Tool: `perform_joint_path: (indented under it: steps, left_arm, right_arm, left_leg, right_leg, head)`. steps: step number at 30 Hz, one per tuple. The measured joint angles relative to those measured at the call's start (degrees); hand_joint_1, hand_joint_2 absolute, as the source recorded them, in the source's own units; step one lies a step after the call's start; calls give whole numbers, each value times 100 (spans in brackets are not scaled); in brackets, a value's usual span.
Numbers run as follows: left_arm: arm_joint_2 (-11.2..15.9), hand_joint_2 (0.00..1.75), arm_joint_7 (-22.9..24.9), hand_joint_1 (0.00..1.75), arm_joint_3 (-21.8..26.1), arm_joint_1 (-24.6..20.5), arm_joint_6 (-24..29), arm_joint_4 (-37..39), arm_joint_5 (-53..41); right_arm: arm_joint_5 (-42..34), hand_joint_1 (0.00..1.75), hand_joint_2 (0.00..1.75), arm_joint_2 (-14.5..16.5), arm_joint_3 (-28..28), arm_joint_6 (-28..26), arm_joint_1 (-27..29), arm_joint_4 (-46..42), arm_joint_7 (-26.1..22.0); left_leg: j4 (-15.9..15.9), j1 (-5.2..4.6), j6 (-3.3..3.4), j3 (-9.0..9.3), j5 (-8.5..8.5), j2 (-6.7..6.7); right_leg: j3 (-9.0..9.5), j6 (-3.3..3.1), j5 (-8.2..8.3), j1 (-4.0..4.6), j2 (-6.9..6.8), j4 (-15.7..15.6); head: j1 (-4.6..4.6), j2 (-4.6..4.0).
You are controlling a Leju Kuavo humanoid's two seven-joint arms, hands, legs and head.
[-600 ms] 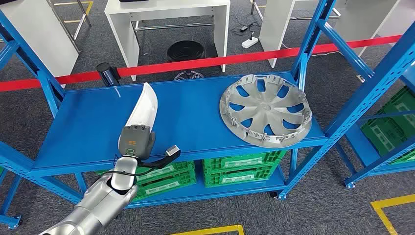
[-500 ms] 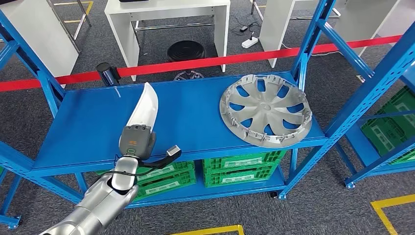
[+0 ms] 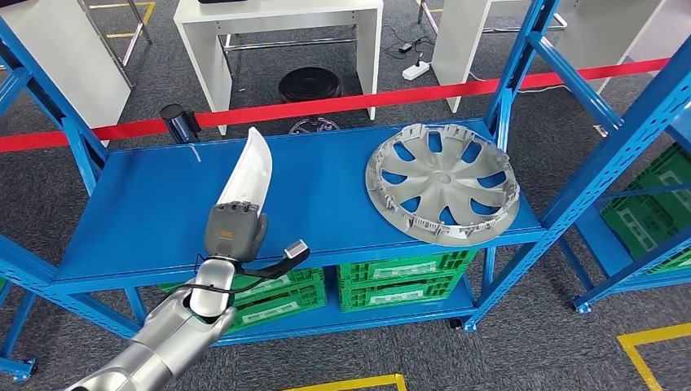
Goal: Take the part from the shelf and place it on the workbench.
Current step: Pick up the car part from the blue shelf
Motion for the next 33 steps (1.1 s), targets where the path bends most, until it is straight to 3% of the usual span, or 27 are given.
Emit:
perform_joint_path:
  steps: [10, 18, 20, 23, 25, 29, 33]
  left_arm:
    - [5, 175, 22, 175, -215, -13, 210, -430, 0]
    - [-23, 175, -845, 175, -242, 523, 370, -2008, 38]
    - [-132, 175, -1657, 175, -140, 788, 371, -2436, 422]
    - [-469, 175, -3929, 175, 155, 1342, 321, -2841, 1979]
    - [-600, 175, -4915, 175, 204, 1620, 163, -3037, 2868]
    - [-695, 175, -5308, 175, 173, 1932, -546, -3440, 4022]
    - [-698, 175, -5912, 175, -28, 2110, -2096, -3786, 5369]
  right_arm:
    - [14, 0, 0, 2, -2, -1, 0, 0, 22]
    - [13, 0, 0, 2, -5, 0, 2, 0, 42]
    - [27, 0, 0, 2, -6, 0, 6, 0, 61]
    - [74, 0, 0, 2, -7, 0, 8, 0, 63]
    - [98, 0, 0, 2, -7, 0, 10, 0, 60]
    - [134, 0, 0, 2, -7, 0, 11, 0, 54]
    - [175, 0, 0, 2, -7, 0, 11, 0, 63]
  left_leg:
    - [0, 0, 0, -1, 0, 0]
    - [0, -1, 4, -6, -5, 0]
    - [0, -3, 7, -6, -8, 0]
    - [0, -7, 14, -6, -13, 1]
    - [1, -8, 17, -6, -16, 1]
    - [0, -8, 18, -5, -17, 1]
    - [0, -8, 18, -4, -16, 1]
  right_leg:
    - [0, 0, 0, 0, 0, 0]
    - [-5, 2, -1, -2, 1, -1]
    - [-4, 6, -4, -3, 1, -2]
    - [-4, 12, -9, -4, 3, -3]
    - [-5, 13, -9, -5, 4, -3]
    - [-3, 15, -11, -5, 2, -4]
    - [-3, 15, -10, -4, 2, -4]
  head:
    - [0, 0]
    - [0, 0]
    - [-1, 0]
    - [1, 0]
    - [1, 0]
    - [0, 0]
    - [0, 0]
